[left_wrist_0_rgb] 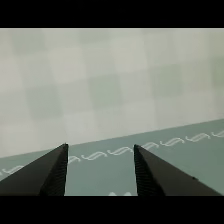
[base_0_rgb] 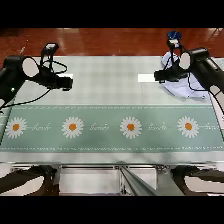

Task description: Fold the shirts.

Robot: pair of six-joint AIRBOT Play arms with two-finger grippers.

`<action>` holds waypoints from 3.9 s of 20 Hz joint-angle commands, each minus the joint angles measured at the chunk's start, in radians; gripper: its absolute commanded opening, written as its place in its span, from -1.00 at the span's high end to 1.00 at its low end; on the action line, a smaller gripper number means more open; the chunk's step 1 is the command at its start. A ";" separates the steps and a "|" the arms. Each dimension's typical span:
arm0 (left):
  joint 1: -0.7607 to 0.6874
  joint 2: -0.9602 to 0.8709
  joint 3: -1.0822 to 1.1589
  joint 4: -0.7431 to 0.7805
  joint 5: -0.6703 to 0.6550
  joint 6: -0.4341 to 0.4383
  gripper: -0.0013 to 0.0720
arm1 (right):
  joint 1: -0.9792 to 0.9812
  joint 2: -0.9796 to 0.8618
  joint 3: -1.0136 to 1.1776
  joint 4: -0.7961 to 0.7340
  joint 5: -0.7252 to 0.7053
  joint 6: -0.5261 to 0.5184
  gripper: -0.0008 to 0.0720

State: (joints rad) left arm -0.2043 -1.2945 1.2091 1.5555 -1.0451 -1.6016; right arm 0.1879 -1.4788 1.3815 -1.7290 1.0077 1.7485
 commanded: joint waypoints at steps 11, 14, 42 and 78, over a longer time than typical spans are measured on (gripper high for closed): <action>0.026 -0.017 0.000 0.143 0.146 -0.132 -0.41 | -0.315 -0.268 0.253 -0.138 -0.222 0.153 -0.17; 0.026 -0.033 0.000 0.084 0.149 -0.132 -0.41 | -0.343 -0.362 0.270 -0.054 -0.214 0.142 -0.17; 0.179 0.716 -0.526 -0.393 -0.012 0.008 -0.41 | -0.092 0.283 0.676 0.471 0.061 -0.348 0.92; 0.462 0.308 -0.723 -0.908 -0.199 0.444 -0.41 | -0.641 0.541 -0.696 0.807 0.067 -0.405 -0.15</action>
State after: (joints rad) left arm 0.2741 -0.8509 0.5117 0.7990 -1.2125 -1.3331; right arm -0.3462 -1.0077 0.8928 -1.0580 1.0943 1.4509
